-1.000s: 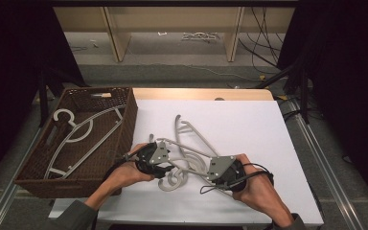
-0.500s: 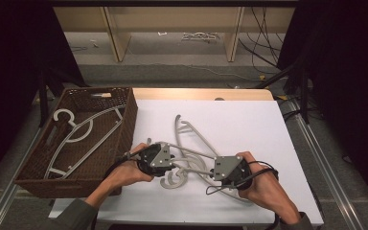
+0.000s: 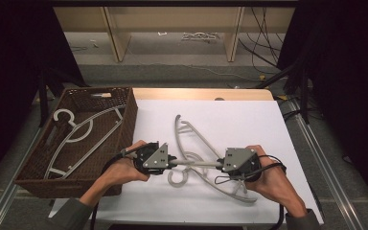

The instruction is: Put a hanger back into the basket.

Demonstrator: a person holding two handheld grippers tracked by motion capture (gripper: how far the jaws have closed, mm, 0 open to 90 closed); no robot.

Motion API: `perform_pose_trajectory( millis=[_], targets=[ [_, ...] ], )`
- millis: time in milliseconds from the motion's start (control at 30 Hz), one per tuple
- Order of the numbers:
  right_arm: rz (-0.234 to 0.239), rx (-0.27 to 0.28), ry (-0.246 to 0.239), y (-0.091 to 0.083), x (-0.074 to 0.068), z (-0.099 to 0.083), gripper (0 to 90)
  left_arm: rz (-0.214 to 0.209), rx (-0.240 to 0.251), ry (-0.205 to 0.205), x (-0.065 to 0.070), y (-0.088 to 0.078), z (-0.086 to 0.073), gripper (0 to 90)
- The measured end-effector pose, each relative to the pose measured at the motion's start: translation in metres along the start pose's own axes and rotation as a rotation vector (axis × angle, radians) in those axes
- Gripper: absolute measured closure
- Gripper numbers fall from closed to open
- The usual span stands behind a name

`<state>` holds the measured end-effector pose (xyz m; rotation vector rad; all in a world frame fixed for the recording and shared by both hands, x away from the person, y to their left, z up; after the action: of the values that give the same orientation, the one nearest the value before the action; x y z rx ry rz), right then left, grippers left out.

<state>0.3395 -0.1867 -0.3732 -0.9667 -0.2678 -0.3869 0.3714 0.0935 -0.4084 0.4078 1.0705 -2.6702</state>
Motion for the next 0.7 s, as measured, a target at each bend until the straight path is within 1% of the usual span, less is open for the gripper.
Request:
perform_pose_trajectory(
  millis=[33,67,100,133,167,200,233,267,300,333,367,433,467,500,533,567,600,633,700],
  targets=[
    [-0.025,-0.011,0.021,0.001,0.001,0.000,75.8,-0.012,0.014,-0.013,0.000,-0.001,0.001,78.0],
    [-0.045,-0.019,0.044,0.002,0.003,-0.001,73.8,-0.031,0.045,-0.049,0.001,-0.002,0.002,79.0],
    [-0.057,-0.010,0.059,0.003,0.005,-0.002,71.0,-0.014,0.030,-0.030,0.002,-0.002,0.003,79.5],
    [-0.068,-0.004,0.093,0.003,0.006,-0.003,70.2,-0.011,0.013,-0.014,0.002,-0.002,0.004,79.5],
    [-0.061,0.019,0.131,0.004,0.007,-0.004,66.3,-0.012,0.012,-0.038,0.002,-0.002,0.004,79.6],
    [-0.058,0.035,0.166,0.004,0.006,-0.004,62.8,-0.006,0.024,-0.067,0.002,-0.001,0.005,79.7],
    [-0.076,0.043,0.185,0.004,0.007,-0.004,58.7,-0.003,0.011,-0.084,0.001,-0.002,0.005,79.7],
    [-0.095,0.054,0.219,0.004,0.008,-0.004,53.9,0.007,0.009,-0.097,0.000,-0.002,0.005,79.7],
    [-0.103,0.069,0.236,0.003,0.009,-0.004,50.7,0.017,0.009,-0.131,0.001,-0.002,0.005,79.7],
    [-0.112,0.088,0.270,0.002,0.010,-0.003,47.3,0.015,0.003,-0.153,-0.002,-0.004,0.004,79.7],
    [-0.135,0.111,0.305,0.000,0.011,-0.002,43.5,0.022,0.013,-0.171,-0.003,-0.005,0.004,79.7],
    [-0.159,0.140,0.346,-0.003,0.012,0.000,37.9,0.035,0.034,-0.232,-0.005,-0.007,0.004,79.7],
    [-0.171,0.156,0.372,-0.004,0.012,0.001,36.1,0.039,0.045,-0.265,-0.006,-0.008,0.005,79.7],
    [-0.184,0.177,0.390,-0.005,0.012,0.002,34.7,0.040,0.056,-0.288,-0.007,-0.010,0.005,79.7],
    [-0.193,0.196,0.418,-0.006,0.012,0.003,33.1,0.040,0.063,-0.315,-0.008,-0.012,0.005,79.7],
    [-0.210,0.217,0.437,-0.007,0.012,0.004,32.1,0.044,0.068,-0.337,-0.009,-0.013,0.005,79.7],
    [-0.226,0.233,0.452,-0.008,0.012,0.005,31.4,0.044,0.077,-0.370,-0.010,-0.015,0.006,79.7],
    [-0.240,0.250,0.470,-0.009,0.011,0.007,30.0,0.044,0.083,-0.387,-0.010,-0.016,0.005,79.7],
    [-0.250,0.274,0.485,-0.011,0.009,0.009,28.8,0.053,0.085,-0.420,-0.012,-0.019,0.004,79.7]
  ],
)
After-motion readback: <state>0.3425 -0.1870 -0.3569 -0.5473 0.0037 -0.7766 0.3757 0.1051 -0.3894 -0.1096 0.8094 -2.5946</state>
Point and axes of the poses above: each handheld gripper's, and its own axes: y roughly forward along the jaws, z roughly out of its top, x roughly to its right, the point moved 1 cm from there along y, roughly forward along the jaws, and after that the axes turned 2 degrees about x, right-handed, at the moved point
